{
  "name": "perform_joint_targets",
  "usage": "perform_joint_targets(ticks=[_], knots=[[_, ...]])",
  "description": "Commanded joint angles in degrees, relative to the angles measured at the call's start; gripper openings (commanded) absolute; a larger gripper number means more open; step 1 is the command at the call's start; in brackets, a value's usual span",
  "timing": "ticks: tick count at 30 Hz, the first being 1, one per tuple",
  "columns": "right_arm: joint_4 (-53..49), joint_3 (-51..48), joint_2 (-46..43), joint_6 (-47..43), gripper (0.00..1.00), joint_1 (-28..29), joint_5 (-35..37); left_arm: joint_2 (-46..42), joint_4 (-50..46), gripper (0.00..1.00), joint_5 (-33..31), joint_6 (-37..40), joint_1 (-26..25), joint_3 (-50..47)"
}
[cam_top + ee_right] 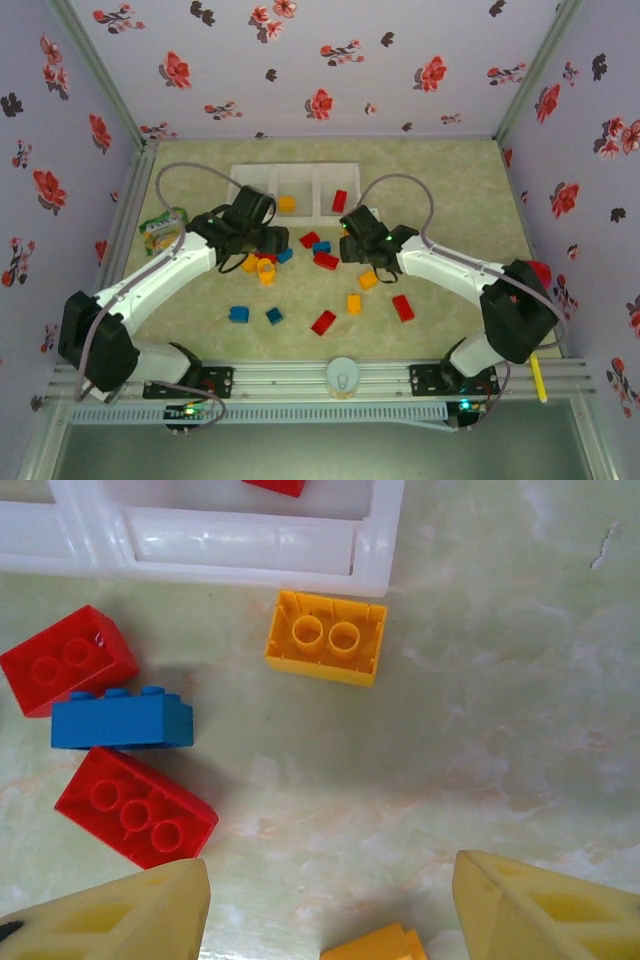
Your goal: Sort the legos into containers by color
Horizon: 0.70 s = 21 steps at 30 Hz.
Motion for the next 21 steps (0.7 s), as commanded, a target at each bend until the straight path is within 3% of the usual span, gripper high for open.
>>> perform_joint_targets(ticks=[1,14,21], knots=[[0.55,2.38,2.51,1.71,0.67,-0.21,2.57,-2.50,-0.59,0.66,-2.22,-2.32,-0.27,-0.50],[3.41,10.71,16.97,4.56,0.74,-1.87,9.31,-6.14,-0.56,0.68,-3.56,-2.18,-0.34,-2.86],[6.31,12.80,20.57,2.69,0.73,-3.47,6.50,-6.16,-0.96,0.68,-3.82,-1.95,-0.34,-2.69]])
